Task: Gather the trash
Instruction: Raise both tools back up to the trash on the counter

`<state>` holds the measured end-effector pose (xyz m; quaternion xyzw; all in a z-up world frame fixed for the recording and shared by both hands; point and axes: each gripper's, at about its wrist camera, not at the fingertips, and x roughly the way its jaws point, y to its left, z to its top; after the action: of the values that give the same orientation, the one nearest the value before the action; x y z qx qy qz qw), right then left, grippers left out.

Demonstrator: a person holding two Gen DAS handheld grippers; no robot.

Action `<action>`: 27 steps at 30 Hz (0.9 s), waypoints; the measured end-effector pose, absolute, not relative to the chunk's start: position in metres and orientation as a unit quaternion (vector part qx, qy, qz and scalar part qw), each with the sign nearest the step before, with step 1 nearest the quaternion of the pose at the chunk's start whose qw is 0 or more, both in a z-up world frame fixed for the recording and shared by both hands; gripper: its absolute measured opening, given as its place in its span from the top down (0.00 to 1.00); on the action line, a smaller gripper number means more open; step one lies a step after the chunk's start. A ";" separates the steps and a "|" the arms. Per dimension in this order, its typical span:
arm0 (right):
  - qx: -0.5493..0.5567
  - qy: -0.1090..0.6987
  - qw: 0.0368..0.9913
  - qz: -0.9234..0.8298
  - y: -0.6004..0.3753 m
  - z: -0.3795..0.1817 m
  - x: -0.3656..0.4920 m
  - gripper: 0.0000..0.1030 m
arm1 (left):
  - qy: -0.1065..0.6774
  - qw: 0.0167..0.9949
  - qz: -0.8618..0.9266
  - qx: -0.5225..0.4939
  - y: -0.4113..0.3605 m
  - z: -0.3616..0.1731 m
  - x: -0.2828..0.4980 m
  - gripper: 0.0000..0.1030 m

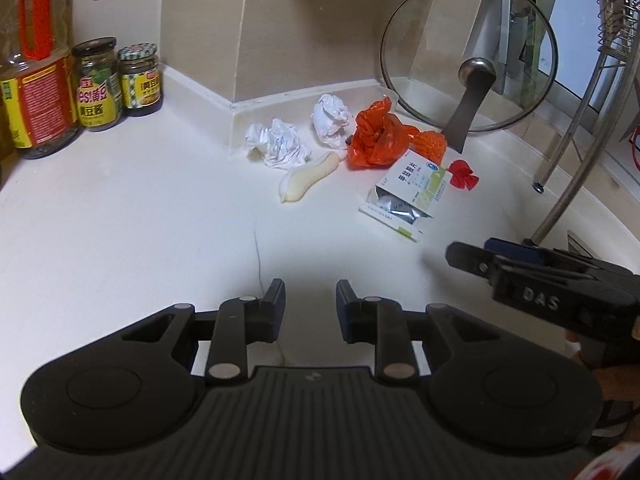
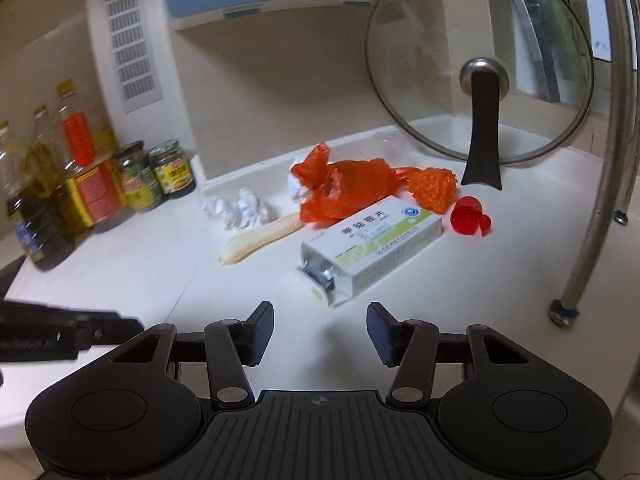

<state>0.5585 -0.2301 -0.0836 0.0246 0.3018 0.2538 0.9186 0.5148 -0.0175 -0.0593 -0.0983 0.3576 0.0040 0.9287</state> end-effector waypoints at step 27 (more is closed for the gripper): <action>0.051 0.343 0.919 0.186 -0.268 -0.106 0.620 0.69 | 0.369 0.924 0.005 -0.100 -0.012 -0.072 0.572 0.77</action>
<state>0.6198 -0.2680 -0.1057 0.0509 0.3426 0.1865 0.9194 0.5719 -0.0125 -0.0716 -0.1002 0.3692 0.0047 0.9239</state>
